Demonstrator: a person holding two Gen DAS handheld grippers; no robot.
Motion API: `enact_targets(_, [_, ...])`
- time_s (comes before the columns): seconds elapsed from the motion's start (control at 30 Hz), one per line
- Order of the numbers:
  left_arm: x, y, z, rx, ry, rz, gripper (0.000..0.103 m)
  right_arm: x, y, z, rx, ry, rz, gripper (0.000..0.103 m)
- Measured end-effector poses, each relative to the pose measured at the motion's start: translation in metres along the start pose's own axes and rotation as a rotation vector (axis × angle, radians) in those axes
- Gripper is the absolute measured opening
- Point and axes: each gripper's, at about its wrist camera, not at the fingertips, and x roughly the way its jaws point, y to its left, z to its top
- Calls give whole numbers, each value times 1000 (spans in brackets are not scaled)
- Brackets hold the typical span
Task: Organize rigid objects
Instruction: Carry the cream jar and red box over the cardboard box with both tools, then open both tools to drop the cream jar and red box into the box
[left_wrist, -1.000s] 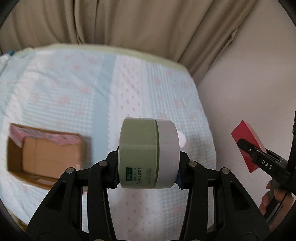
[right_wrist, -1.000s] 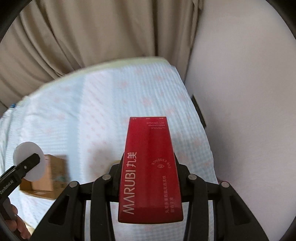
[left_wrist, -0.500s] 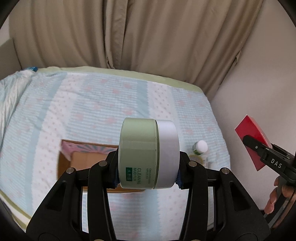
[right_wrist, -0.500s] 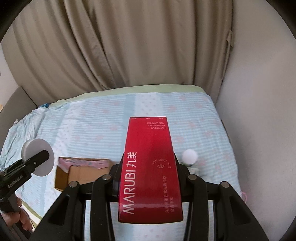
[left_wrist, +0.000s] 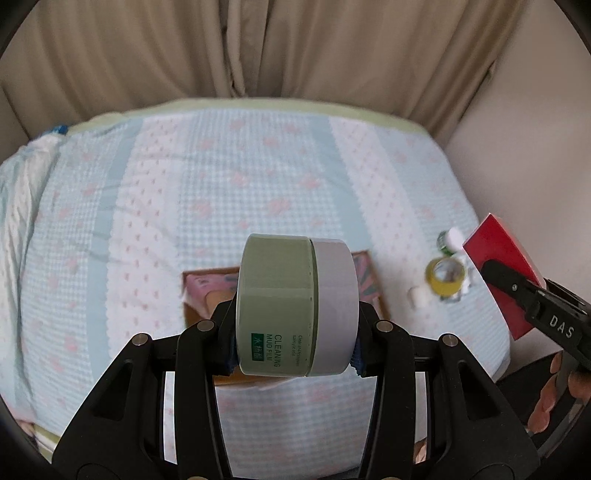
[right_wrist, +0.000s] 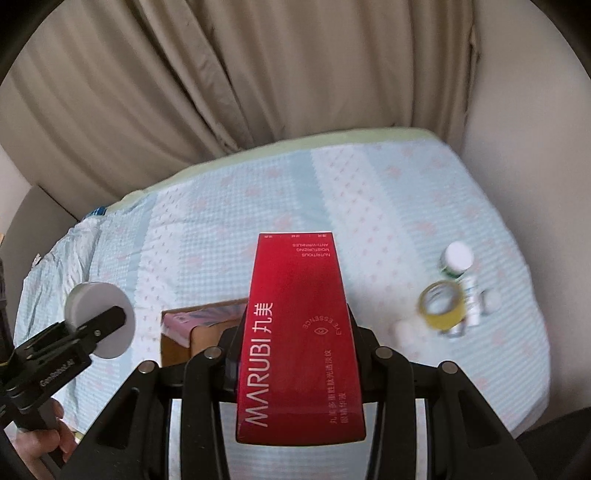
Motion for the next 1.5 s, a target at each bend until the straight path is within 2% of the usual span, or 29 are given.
enact_targets(0.17, [48, 31, -3, -15, 84, 6, 40, 51, 32, -5, -31, 84, 12, 38])
enact_targets(0.27, [81, 45, -6, -30, 139, 17, 40, 85, 47, -8, -95, 134, 34, 38])
enact_targets(0.53, [185, 71, -26, -29, 312, 57, 40, 182, 78, -22, -393, 286, 102, 38])
enact_targets(0.7, [243, 76, -40, -4, 361, 65, 40, 232, 90, -52, -623, 320, 234, 38])
enact_targets(0.8, [256, 73, -44, 33, 375, 77, 40, 254, 90, -74, -731, 344, 253, 38])
enact_targets(0.97, [263, 63, -42, 106, 388, 96, 40, 265, 76, -92, -794, 365, 240, 38])
enact_targets(1.03, [261, 57, -39, 136, 374, 109, 40, 263, 72, -95, -815, 347, 227, 38])
enact_targets(1.07, [256, 53, -37, 156, 348, 106, 44, 263, 73, -96, -824, 333, 218, 38])
enact_targets(1.1, [253, 52, -33, 174, 326, 105, 73, 261, 71, -98, -837, 317, 212, 38])
enact_targets(1.13, [250, 50, -32, 187, 313, 107, 96, 259, 69, -101, -856, 306, 215, 39])
enact_targets(1.17, [247, 47, -30, 201, 297, 101, 103, 258, 67, -104, -868, 307, 223, 47])
enact_targets(1.2, [245, 45, -29, 203, 297, 91, 103, 258, 66, -106, -876, 320, 228, 59])
enact_targets(1.23, [245, 45, -30, 201, 298, 87, 103, 258, 63, -109, -876, 329, 238, 97])
enact_targets(1.27, [244, 46, -31, 195, 301, 85, 103, 257, 60, -112, -881, 344, 249, 103])
enact_targets(1.5, [245, 48, -42, 169, 341, 63, 103, 242, 46, -135, -868, 366, 244, 103])
